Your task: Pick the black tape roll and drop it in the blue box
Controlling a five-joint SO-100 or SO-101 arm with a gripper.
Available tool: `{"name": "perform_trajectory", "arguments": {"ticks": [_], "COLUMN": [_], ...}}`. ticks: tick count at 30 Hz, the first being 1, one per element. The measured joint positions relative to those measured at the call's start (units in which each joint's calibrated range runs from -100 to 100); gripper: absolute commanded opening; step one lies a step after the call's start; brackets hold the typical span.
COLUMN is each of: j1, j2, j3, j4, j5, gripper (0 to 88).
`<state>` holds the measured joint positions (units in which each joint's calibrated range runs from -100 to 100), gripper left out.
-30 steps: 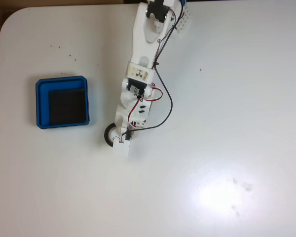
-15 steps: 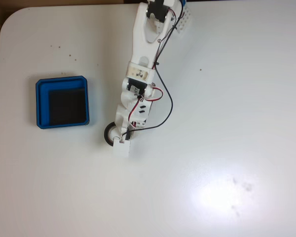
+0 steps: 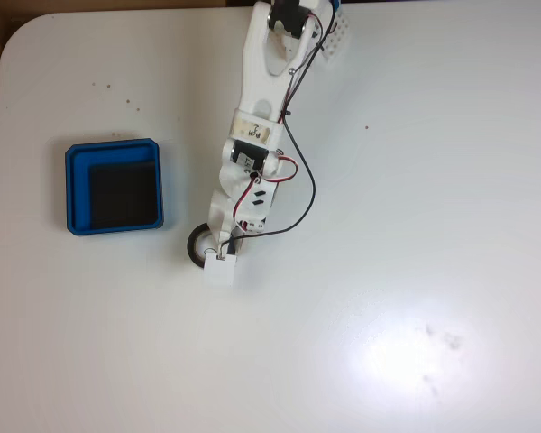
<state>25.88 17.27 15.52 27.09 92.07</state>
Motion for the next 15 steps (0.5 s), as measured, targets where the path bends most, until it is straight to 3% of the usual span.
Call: {"name": "perform_trajectory", "arguments": {"ticks": [15], "j1": [0.99], "j2": [-9.48], "j3": [0.00], "j4": [0.00], "j5": [0.00], "gripper": [1.6]}}
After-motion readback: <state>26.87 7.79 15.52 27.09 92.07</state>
